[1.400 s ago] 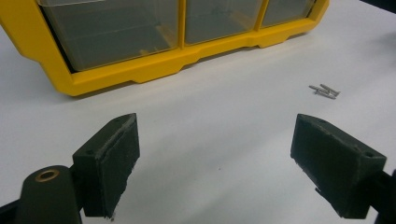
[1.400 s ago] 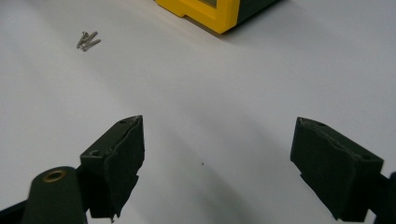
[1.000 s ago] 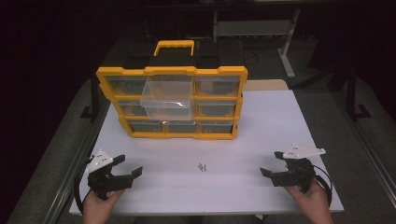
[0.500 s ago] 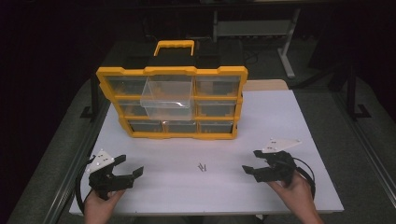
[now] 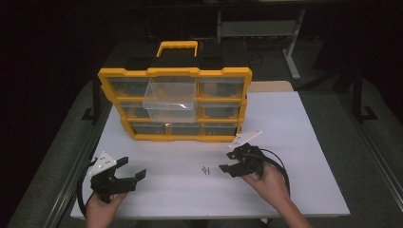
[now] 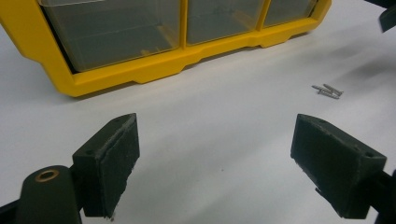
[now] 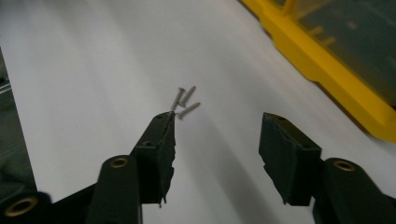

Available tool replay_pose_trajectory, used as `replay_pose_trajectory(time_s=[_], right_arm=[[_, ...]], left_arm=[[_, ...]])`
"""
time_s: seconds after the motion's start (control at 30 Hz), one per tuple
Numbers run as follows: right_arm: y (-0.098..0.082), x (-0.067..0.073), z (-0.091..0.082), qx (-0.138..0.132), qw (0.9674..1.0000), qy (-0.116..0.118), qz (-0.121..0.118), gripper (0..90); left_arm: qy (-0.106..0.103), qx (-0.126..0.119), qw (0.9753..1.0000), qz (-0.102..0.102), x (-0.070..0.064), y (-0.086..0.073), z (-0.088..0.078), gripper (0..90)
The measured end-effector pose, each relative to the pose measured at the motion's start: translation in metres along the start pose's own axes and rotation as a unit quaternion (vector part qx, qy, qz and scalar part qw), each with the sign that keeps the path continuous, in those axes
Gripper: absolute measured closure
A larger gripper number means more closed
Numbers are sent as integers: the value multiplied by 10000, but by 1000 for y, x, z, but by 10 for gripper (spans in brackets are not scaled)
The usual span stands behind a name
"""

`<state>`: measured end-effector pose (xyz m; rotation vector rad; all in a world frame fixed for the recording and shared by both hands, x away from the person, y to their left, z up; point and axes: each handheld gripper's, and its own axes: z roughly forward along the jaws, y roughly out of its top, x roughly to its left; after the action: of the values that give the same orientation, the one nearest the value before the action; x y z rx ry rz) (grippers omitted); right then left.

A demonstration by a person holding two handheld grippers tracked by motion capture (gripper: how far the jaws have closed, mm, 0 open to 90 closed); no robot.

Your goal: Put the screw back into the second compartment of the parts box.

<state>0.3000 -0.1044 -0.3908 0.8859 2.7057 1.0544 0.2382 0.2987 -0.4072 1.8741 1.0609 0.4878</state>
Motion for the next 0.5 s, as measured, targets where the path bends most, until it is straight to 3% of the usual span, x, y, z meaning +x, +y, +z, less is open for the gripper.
replay_pose_trajectory(time_s=[0.27, 0.33, 0.47, 0.5], right_arm=[[18, 5, 29, 290, 9996, 61, 8, 582], [23, 7, 39, 377, 9992, 57, -118, 618], [27, 10, 45, 445, 9989, 81, -118, 638], [31, 12, 55, 540, 9983, 110, -192, 670]], left_arm=[[15, -5, 10000, 19, 1, 0, 0, 148], [14, -11, 10000, 19, 1, 0, 0, 148], [6, -14, 10000, -16, 0, 0, 1, 148], [10, -7, 10000, -10, 0, 0, 1, 148]])
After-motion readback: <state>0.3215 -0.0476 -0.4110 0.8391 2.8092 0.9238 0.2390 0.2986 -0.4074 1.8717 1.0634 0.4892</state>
